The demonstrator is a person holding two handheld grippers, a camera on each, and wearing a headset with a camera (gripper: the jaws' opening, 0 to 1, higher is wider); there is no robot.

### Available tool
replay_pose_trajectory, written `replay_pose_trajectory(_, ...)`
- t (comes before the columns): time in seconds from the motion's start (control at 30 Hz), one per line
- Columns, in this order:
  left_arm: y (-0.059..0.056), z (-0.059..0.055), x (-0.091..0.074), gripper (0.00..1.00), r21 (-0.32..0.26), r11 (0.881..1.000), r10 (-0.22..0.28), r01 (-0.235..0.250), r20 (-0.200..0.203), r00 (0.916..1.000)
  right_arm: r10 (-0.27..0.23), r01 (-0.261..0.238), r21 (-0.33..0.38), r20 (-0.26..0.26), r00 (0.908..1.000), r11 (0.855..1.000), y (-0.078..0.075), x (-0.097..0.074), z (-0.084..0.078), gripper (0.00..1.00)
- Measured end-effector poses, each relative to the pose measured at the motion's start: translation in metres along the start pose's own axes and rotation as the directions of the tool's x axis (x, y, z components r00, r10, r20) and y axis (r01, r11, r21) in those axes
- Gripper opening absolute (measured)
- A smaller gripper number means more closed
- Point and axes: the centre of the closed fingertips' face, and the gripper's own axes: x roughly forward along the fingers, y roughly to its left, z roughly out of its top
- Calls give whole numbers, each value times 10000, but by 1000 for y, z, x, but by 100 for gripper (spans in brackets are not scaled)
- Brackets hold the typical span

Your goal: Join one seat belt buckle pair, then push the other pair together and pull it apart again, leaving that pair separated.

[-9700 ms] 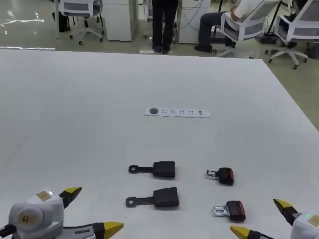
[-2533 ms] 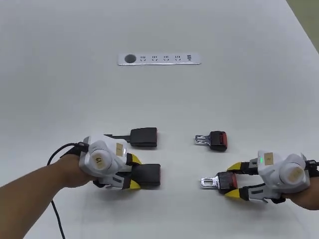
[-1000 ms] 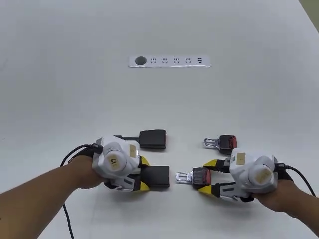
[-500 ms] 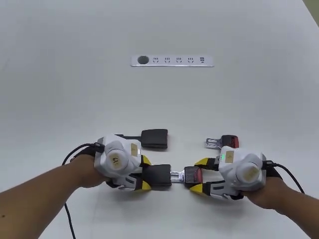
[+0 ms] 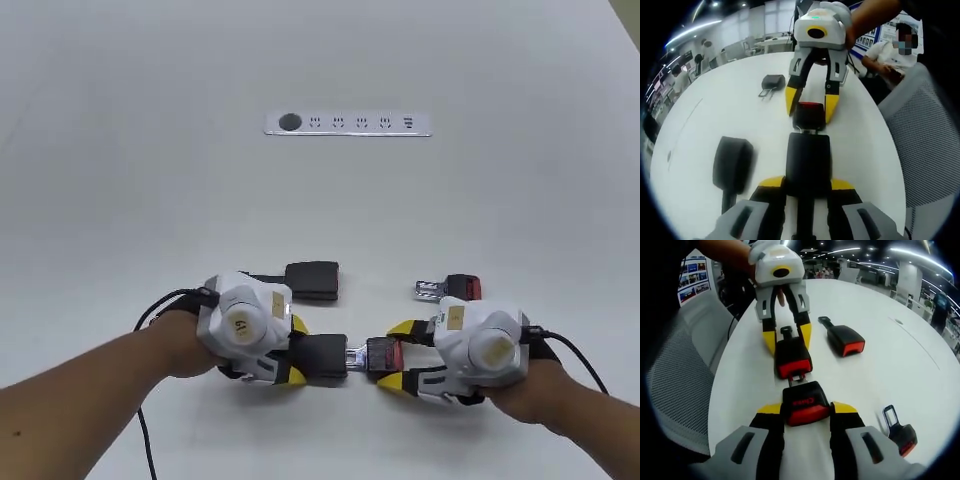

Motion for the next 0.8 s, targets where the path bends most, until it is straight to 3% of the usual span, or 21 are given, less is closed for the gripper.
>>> replay_pose_trajectory(0.8,-1,0,1,32,-116,9999,-16,16,11,10000,-153,151,306,48,9999,9994,4,5,18,34)
